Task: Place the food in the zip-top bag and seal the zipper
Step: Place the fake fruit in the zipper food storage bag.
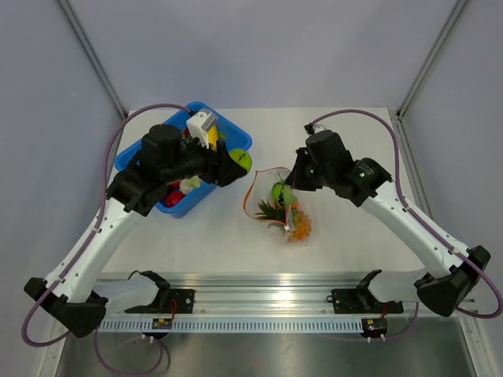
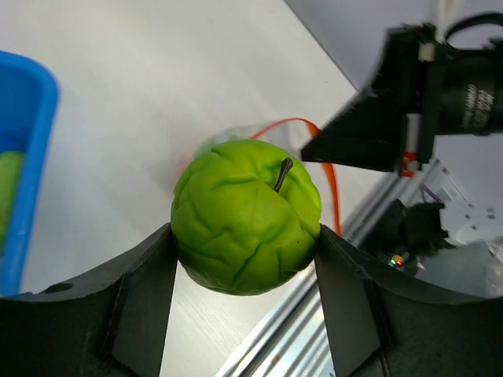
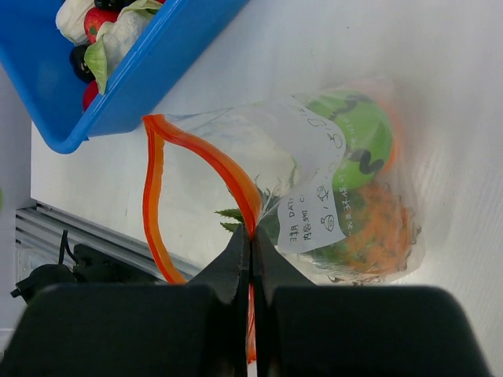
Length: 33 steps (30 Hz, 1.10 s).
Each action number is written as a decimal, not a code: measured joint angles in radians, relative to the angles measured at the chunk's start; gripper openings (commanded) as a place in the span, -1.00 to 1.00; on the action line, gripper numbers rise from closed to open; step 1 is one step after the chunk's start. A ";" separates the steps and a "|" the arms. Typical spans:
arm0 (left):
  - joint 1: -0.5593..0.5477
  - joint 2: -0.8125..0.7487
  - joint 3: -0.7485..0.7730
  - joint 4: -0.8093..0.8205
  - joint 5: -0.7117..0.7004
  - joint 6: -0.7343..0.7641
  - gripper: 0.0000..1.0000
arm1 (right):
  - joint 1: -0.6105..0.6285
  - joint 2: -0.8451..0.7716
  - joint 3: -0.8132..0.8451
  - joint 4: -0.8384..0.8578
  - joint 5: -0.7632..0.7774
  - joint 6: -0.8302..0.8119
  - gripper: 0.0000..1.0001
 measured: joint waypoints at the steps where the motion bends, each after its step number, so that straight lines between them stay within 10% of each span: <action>1: -0.010 -0.005 -0.015 0.016 0.025 -0.011 -1.00 | 0.000 -0.002 -0.002 0.002 0.000 0.001 -1.00; 13: -0.198 0.227 -0.110 0.126 0.143 -0.095 -1.00 | 0.000 -0.053 -0.026 0.000 0.000 0.016 -1.00; 15: -0.201 0.259 -0.110 0.141 0.139 -0.100 -0.54 | 0.000 -0.055 -0.026 -0.001 0.001 0.018 -1.00; 17: -0.205 0.290 -0.109 0.145 0.130 -0.106 0.45 | 0.000 -0.056 -0.026 -0.002 0.001 0.019 -1.00; 20: -0.218 0.325 -0.095 0.130 0.118 -0.105 0.98 | 0.000 -0.059 -0.026 -0.005 0.003 0.019 -1.00; 29: -0.248 0.311 -0.008 0.057 0.096 -0.065 0.86 | 0.000 -0.068 -0.027 -0.027 0.004 0.024 -1.00; 33: -0.248 0.242 0.003 0.001 0.064 -0.030 0.32 | 0.000 -0.068 -0.027 -0.026 0.004 0.024 -1.00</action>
